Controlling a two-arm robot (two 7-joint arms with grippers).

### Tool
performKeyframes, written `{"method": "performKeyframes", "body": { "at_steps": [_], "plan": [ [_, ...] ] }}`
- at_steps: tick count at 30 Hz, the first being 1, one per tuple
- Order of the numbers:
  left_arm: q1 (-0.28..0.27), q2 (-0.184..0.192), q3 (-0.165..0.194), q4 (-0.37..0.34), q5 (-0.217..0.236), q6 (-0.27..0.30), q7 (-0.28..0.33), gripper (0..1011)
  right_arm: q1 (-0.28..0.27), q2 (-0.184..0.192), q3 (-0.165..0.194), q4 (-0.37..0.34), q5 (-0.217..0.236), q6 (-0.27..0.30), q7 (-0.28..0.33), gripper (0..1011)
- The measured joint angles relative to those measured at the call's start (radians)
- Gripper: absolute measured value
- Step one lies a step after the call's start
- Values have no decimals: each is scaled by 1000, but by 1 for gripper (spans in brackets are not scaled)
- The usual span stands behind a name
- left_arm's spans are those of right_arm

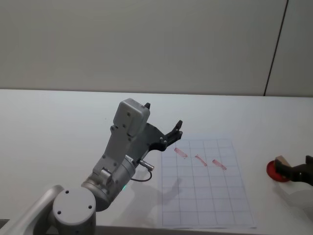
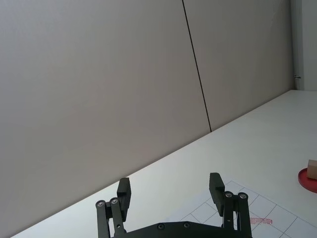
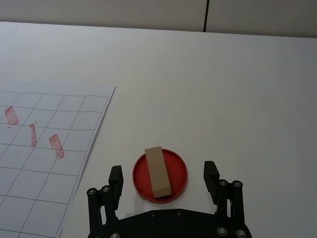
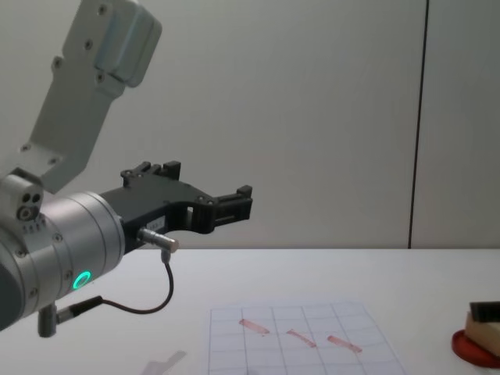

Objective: Use the one hand to pick up the stamp and affix it onto the A4 paper.

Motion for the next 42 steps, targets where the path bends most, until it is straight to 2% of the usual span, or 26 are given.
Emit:
{"method": "performKeyframes", "body": {
  "at_steps": [23, 39, 42],
  "plan": [
    [0, 0, 0, 0, 0, 0, 0, 1002, 64, -42, -23, 97, -40, 16, 4, 1001],
    [0, 0, 0, 0, 0, 0, 0, 1002, 83, -55, -28, 120, -46, 18, 2, 1001],
    [0, 0, 0, 0, 0, 0, 0, 1002, 84, -56, -28, 122, -46, 19, 2, 950]
  ]
}}
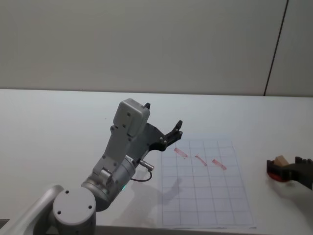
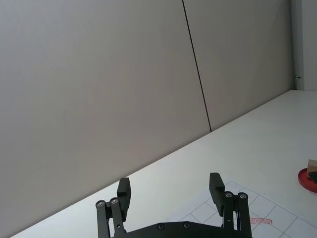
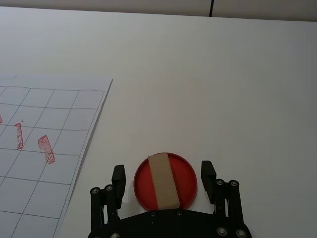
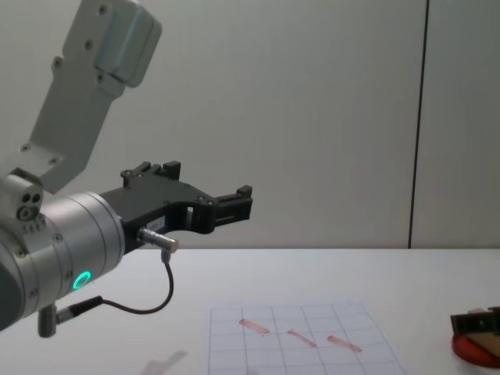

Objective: Use the one hand to pick up the stamp and affix it onto the A4 paper.

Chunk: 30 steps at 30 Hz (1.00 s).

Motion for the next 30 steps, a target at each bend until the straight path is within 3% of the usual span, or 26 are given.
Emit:
{"method": "performKeyframes", "body": {
  "at_steps": [10, 23, 30],
  "plan": [
    [0, 0, 0, 0, 0, 0, 0, 1002, 4, -2, -1, 4, -1, 0, 0, 705],
    [0, 0, 0, 0, 0, 0, 0, 1002, 5, -4, -1, 6, -2, 0, 0, 262],
    [0, 0, 0, 0, 0, 0, 0, 1002, 6, -4, -1, 7, -2, 0, 0, 214]
  ]
}}
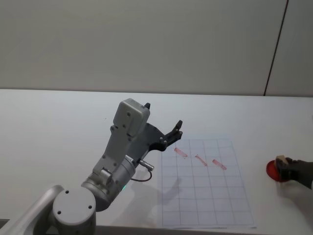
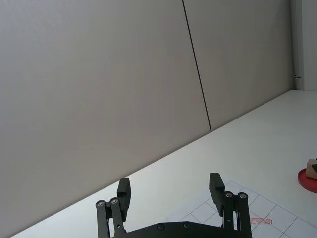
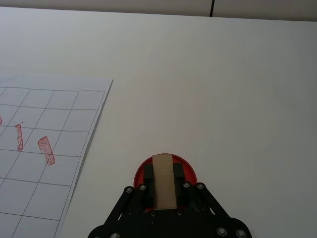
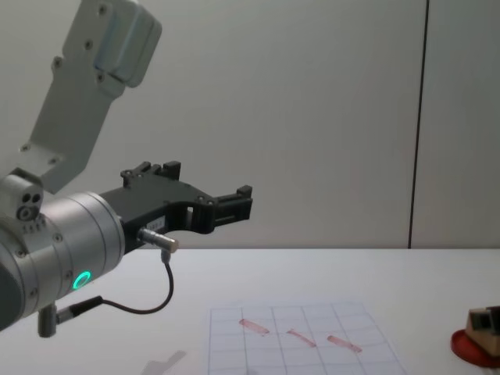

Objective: Use the one hand to pick up the stamp and affix it onto the A4 paper.

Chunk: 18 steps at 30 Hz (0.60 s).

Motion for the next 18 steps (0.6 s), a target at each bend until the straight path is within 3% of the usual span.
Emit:
{"method": "performKeyframes", "body": {
  "at_steps": [18],
  "plan": [
    [0, 0, 0, 0, 0, 0, 0, 1002, 1, 2, -3, 8, -18, 0, 15, 214]
  ]
}}
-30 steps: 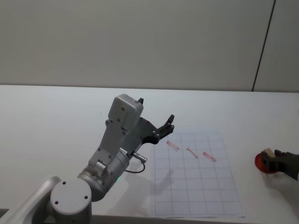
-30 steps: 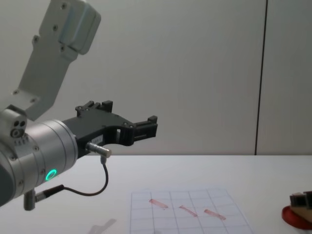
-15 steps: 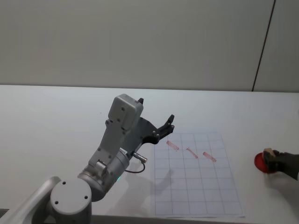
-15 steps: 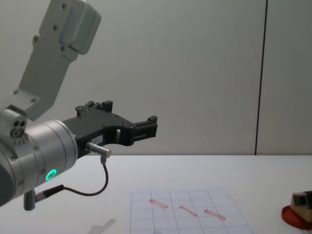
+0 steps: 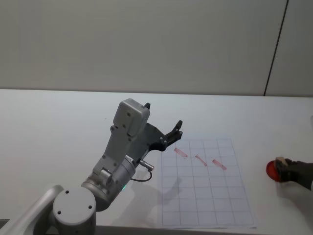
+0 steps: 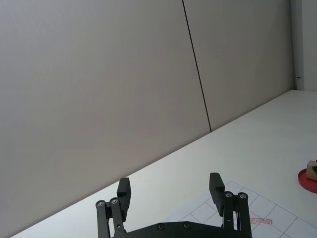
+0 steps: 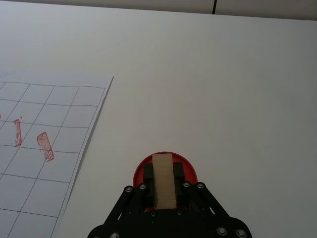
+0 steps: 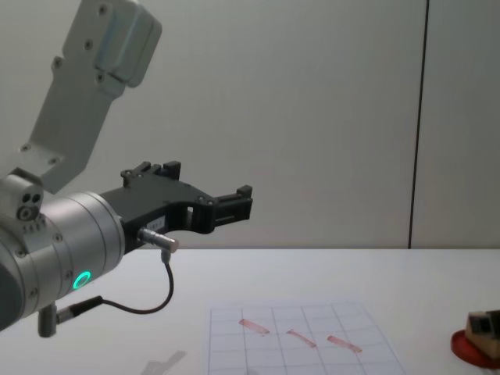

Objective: Use the one hand to pick up the stamp and affix it onto the A4 paper.

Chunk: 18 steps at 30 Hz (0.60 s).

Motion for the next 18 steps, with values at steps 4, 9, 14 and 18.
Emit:
{"method": "performKeyframes", "body": {
  "at_steps": [4, 9, 14, 18],
  "plan": [
    [0, 0, 0, 0, 0, 0, 0, 1002, 2, 0, -1, 5, -8, 1, 8, 214],
    [0, 0, 0, 0, 0, 0, 0, 1002, 7, 0, -3, 11, -20, 3, 17, 214],
    [0, 0, 0, 0, 0, 0, 0, 1002, 12, -2, -4, 16, -28, 2, 22, 214],
    [0, 0, 0, 0, 0, 0, 0, 1002, 16, -3, -5, 17, -34, -3, 25, 214]
  ]
}}
